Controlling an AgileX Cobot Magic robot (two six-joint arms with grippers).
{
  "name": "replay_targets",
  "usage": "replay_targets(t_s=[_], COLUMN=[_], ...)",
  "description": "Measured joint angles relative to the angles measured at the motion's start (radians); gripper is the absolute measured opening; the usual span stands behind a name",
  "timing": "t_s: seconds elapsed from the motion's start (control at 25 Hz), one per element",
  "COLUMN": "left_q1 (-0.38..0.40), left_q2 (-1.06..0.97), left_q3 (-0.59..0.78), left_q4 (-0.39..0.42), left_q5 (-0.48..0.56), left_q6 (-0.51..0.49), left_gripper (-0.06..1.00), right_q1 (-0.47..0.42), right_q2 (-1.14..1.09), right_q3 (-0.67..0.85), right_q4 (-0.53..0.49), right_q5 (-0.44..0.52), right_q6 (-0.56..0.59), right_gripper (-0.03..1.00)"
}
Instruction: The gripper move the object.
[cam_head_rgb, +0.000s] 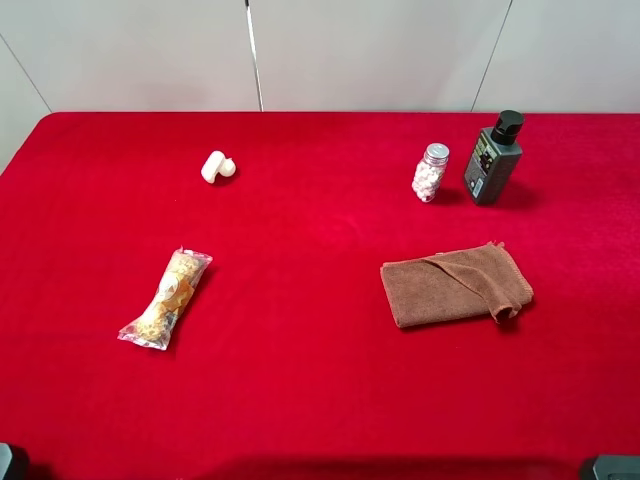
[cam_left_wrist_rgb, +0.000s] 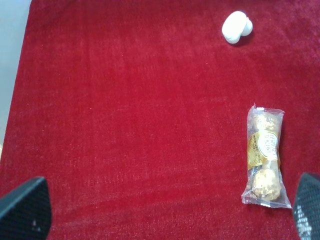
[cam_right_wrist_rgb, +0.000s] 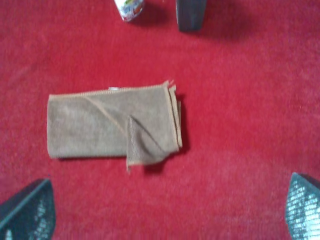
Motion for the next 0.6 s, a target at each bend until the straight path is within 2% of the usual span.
replay_targets(t_s=[0.32,0.44,0.6], left_q1=[0.000,0.000,0.000], left_q2=[0.000,0.000,0.000], left_q3=[0.000,0.000,0.000], left_q4=[0.000,0.000,0.000], left_q5=[0.000,0.000,0.000], left_q6=[0.000,0.000,0.000], left_gripper=[0.96,0.96,0.96], right_q1=[0.001,-0.012,-0.079], right_q2=[-0.439,-0.522,-0.714], right_q3=[0.230,0.272,0.354], right_q4=[0.000,-0.002,-0.005], right_q5=[0.002,0.003,-0.033], right_q6=[0.017,0.017,0.017], right_gripper=[0.69,0.69,0.69])
